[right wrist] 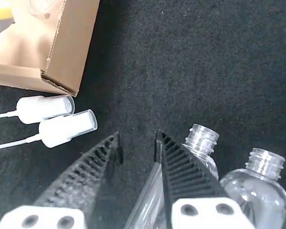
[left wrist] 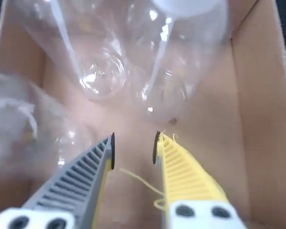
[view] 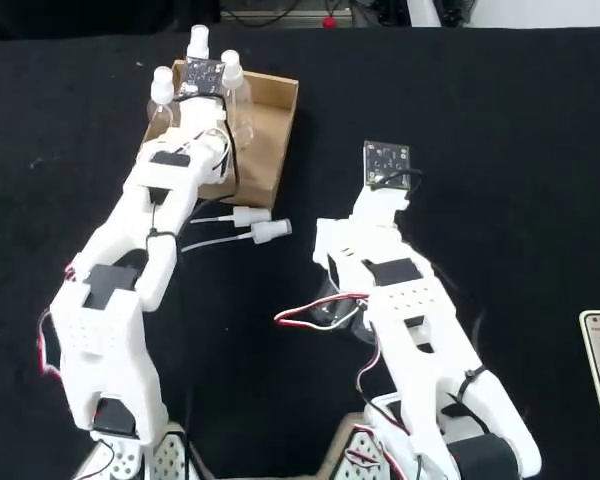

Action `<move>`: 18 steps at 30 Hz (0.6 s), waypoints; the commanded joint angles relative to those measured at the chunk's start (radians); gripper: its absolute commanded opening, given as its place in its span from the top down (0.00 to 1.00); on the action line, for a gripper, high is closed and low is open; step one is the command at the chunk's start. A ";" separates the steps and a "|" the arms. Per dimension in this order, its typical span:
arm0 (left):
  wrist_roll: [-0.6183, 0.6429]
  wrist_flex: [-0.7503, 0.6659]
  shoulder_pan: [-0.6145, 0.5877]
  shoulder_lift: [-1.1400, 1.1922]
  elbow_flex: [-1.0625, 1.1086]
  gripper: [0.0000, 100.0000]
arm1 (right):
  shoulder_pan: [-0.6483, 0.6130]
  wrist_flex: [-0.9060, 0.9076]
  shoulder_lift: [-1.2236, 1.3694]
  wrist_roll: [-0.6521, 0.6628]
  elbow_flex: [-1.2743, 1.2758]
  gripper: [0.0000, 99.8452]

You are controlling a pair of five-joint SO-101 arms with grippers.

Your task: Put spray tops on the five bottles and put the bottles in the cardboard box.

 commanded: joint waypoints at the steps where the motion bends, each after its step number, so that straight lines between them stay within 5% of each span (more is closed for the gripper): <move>1: 0.000 -0.002 0.007 -0.133 0.045 0.85 | 0.015 -0.029 -0.036 0.011 -0.019 0.88; 18: -0.006 0.072 -0.099 -0.244 0.157 0.85 | 0.017 -0.029 -0.039 0.011 -0.019 0.88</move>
